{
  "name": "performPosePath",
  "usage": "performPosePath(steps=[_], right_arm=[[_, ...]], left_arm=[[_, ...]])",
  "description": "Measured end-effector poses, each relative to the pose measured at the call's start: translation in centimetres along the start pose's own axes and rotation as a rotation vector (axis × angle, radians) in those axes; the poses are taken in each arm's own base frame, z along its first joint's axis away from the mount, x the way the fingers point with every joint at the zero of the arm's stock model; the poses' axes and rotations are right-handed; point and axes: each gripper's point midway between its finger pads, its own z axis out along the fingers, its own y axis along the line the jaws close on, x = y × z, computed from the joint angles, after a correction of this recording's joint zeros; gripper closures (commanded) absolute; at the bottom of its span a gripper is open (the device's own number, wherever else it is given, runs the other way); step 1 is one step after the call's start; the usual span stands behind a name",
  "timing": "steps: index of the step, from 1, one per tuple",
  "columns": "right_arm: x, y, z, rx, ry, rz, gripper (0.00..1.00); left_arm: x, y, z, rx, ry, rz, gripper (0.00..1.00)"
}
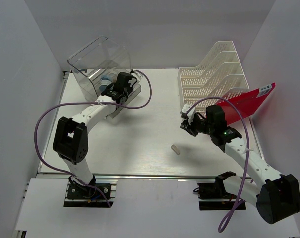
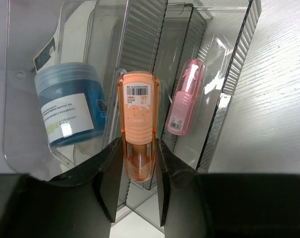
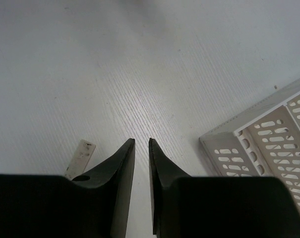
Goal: Organize the desk
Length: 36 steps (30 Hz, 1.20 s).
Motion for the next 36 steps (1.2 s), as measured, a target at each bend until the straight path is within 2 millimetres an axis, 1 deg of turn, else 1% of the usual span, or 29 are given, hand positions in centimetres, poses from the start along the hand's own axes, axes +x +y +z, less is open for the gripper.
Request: performPosePath(steps=[4, 10, 12, 13, 14, 16, 18, 24, 27, 29, 32, 34, 36], right_arm=[[0.0, 0.0, 0.0, 0.001, 0.001, -0.002, 0.74], [0.1, -0.2, 0.0, 0.004, 0.002, -0.001, 0.73], [0.1, -0.2, 0.0, 0.004, 0.002, -0.001, 0.73], [0.1, -0.2, 0.0, 0.004, 0.003, -0.001, 0.73], [0.1, -0.1, 0.0, 0.003, 0.003, 0.000, 0.73], [0.2, -0.1, 0.1, 0.002, 0.006, 0.001, 0.75], [0.4, -0.2, 0.1, 0.000, 0.010, 0.000, 0.75], [0.6, -0.1, 0.3, -0.006, 0.017, -0.003, 0.75], [0.7, -0.1, 0.4, -0.008, 0.021, -0.002, 0.75], [0.8, -0.1, 0.4, -0.009, 0.023, 0.000, 0.75], [1.0, -0.1, 0.5, -0.011, 0.027, 0.002, 0.75], [1.0, -0.1, 0.5, -0.012, 0.029, 0.003, 0.75], [1.1, -0.1, 0.6, -0.013, 0.032, 0.004, 0.75]], left_arm=[[0.2, 0.1, 0.0, -0.010, 0.008, -0.003, 0.40], [0.4, 0.1, 0.0, -0.015, 0.014, -0.018, 0.34], [0.4, 0.0, 0.0, -0.011, 0.012, -0.028, 0.39], [0.3, -0.1, 0.0, -0.008, 0.010, -0.033, 0.45], [0.2, -0.2, -0.1, 0.001, 0.005, -0.043, 0.66], [-0.2, -0.9, -0.3, 0.047, -0.014, -0.056, 0.84], [-0.8, -1.9, -0.8, 0.107, -0.041, -0.073, 1.00], [-2.8, -6.0, -2.7, 0.379, -0.103, -0.109, 1.00], [-2.7, -7.8, -3.2, 0.473, -0.099, -0.109, 1.00], [-1.9, -8.8, -2.9, 0.509, -0.071, -0.105, 1.00], [-0.5, -10.2, -1.8, 0.530, -0.020, -0.108, 1.00], [1.0, -10.7, -1.0, 0.507, 0.021, -0.111, 0.98], [2.4, -10.7, -0.3, 0.467, 0.059, -0.112, 0.98]])
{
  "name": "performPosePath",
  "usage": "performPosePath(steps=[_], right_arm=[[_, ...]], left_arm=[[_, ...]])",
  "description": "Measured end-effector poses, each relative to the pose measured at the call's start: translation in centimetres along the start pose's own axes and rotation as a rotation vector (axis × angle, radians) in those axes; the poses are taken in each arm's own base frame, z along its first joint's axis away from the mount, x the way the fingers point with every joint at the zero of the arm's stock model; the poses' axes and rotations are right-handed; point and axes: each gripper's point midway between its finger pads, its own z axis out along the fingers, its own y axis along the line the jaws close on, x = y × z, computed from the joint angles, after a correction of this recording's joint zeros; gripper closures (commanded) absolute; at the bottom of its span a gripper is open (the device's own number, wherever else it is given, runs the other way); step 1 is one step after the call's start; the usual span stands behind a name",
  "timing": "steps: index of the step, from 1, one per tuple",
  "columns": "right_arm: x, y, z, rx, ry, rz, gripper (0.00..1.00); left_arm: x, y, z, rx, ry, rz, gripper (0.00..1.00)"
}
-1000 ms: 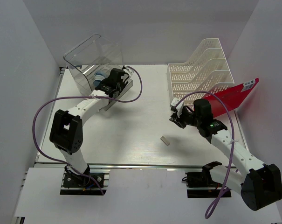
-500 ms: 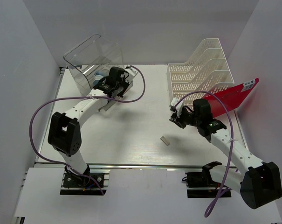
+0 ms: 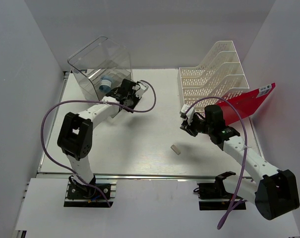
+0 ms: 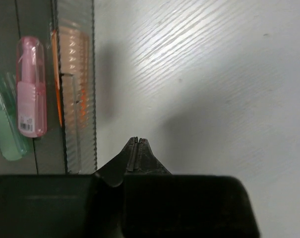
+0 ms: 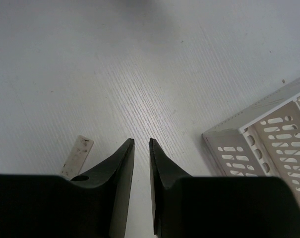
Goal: Organize the desk
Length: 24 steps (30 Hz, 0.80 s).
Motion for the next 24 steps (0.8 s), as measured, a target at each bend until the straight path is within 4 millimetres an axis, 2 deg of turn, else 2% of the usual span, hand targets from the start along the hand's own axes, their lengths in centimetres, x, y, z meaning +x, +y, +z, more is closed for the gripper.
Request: performPosePath(steps=[3, 11, 19, 24], right_arm=[[0.1, 0.0, 0.0, -0.001, 0.002, 0.001, 0.75], [0.3, 0.0, 0.1, -0.004, 0.007, 0.003, 0.75], [0.4, -0.1, 0.2, -0.004, 0.013, 0.004, 0.76], [0.5, -0.1, 0.2, -0.002, 0.016, 0.003, 0.76]], left_arm=[[0.8, 1.7, 0.6, -0.108, 0.023, -0.017, 0.98], [0.0, 6.3, 0.5, -0.398, 0.003, -0.037, 1.00], [1.7, 8.7, 2.0, -0.585, 0.076, 0.012, 1.00], [2.3, 10.1, 2.2, -0.686, 0.110, 0.040, 1.00]])
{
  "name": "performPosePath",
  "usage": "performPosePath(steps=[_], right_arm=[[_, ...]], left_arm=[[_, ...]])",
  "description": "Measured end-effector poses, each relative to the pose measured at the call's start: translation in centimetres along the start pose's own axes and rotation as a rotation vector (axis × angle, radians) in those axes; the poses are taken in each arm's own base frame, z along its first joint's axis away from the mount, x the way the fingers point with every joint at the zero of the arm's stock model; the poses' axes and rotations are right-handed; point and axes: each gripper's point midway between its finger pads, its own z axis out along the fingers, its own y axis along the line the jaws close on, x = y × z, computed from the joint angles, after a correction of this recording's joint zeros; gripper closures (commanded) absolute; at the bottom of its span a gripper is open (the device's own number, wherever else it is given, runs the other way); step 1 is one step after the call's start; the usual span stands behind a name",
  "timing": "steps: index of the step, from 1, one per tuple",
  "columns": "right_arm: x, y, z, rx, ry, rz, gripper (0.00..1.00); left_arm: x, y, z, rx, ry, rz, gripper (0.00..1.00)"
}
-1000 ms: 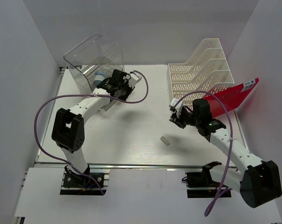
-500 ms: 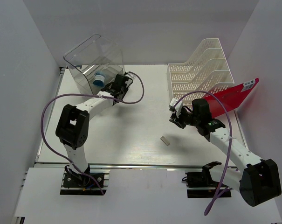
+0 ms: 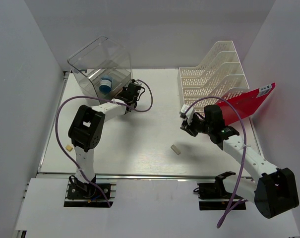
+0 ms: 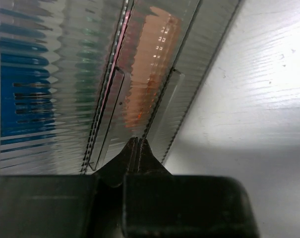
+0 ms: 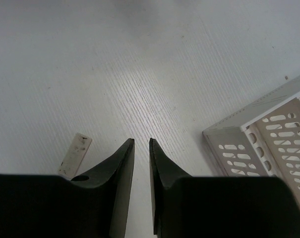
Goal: Organize the desk
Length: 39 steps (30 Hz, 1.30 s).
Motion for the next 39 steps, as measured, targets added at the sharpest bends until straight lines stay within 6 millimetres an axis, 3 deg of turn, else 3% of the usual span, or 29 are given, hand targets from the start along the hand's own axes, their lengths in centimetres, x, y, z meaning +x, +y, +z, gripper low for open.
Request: performPosePath(steps=[24, 28, 32, 39], right_arm=[[0.3, -0.2, 0.0, 0.003, 0.007, -0.004, 0.75], [0.3, -0.2, 0.0, 0.002, 0.008, -0.003, 0.75], [0.3, -0.2, 0.0, 0.003, 0.008, -0.003, 0.76], [0.8, -0.1, 0.3, -0.006, 0.021, 0.004, 0.76]], left_arm=[[-1.0, 1.7, 0.0, -0.108, -0.026, 0.017, 0.98], [-0.7, 1.2, -0.1, -0.072, -0.016, 0.036, 0.90], [-0.4, 0.4, -0.2, -0.029, -0.007, 0.062, 0.66], [-1.0, 0.1, -0.8, -0.049, -0.020, 0.075, 0.62]])
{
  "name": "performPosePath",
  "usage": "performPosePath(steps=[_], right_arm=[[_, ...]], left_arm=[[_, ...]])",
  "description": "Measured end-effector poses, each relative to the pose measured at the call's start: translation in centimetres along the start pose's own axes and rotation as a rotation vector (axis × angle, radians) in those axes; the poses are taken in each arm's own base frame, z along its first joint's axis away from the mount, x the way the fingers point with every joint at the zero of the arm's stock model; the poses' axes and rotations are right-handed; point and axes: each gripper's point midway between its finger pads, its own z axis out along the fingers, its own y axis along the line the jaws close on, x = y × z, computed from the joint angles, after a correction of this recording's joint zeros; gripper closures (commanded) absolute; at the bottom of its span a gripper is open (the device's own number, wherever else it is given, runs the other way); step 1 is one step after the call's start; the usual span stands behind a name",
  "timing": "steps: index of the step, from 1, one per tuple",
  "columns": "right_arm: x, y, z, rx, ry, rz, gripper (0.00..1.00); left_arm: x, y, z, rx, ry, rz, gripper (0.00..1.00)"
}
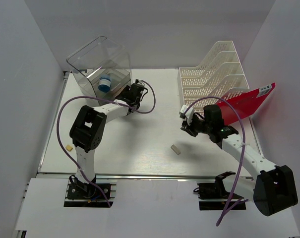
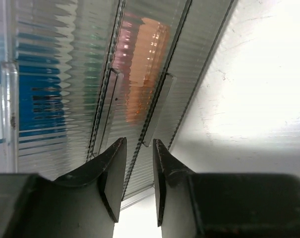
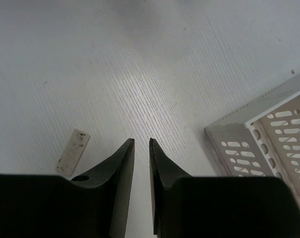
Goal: Organize the desk
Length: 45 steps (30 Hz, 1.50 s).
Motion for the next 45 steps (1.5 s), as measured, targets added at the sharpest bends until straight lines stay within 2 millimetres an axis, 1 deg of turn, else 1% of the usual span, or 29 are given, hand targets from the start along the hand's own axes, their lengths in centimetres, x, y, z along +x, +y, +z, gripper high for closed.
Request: performPosePath(steps=[5, 9, 15, 19, 26, 35, 40, 45], right_arm=[[0.3, 0.1, 0.2, -0.005, 0.008, 0.005, 0.76], [0.3, 0.1, 0.2, -0.007, 0.010, 0.006, 0.76], [0.5, 0.1, 0.3, -0.009, 0.014, 0.008, 0.76], [0.7, 0.2, 0.4, -0.014, 0.021, 0.011, 0.76], [1.1, 0.3, 0.5, -0.022, 0.033, 0.018, 0.76], [1.1, 0.3, 0.6, -0.023, 0.035, 0.016, 0.76], [1.3, 0.4, 0.6, -0.028, 0.042, 0.018, 0.76], [1.5, 0.5, 0.6, -0.032, 0.048, 0.021, 0.76]], left_arm=[[-0.3, -0.4, 0.1, -0.037, -0.005, 0.018, 0.67], [0.0, -1.5, 0.6, -0.055, 0.004, 0.050, 0.67], [0.2, -2.2, 1.3, -0.105, 0.003, 0.082, 0.67], [0.2, -1.8, 1.6, -0.152, -0.001, 0.090, 0.67], [-0.5, -1.2, 1.9, -0.210, -0.021, 0.084, 0.67], [0.3, -1.8, 2.5, -0.226, -0.008, 0.121, 0.68], [0.2, -1.4, 2.4, -0.252, -0.014, 0.119, 0.71], [0.2, -1.2, 2.5, -0.281, -0.017, 0.121, 0.71]])
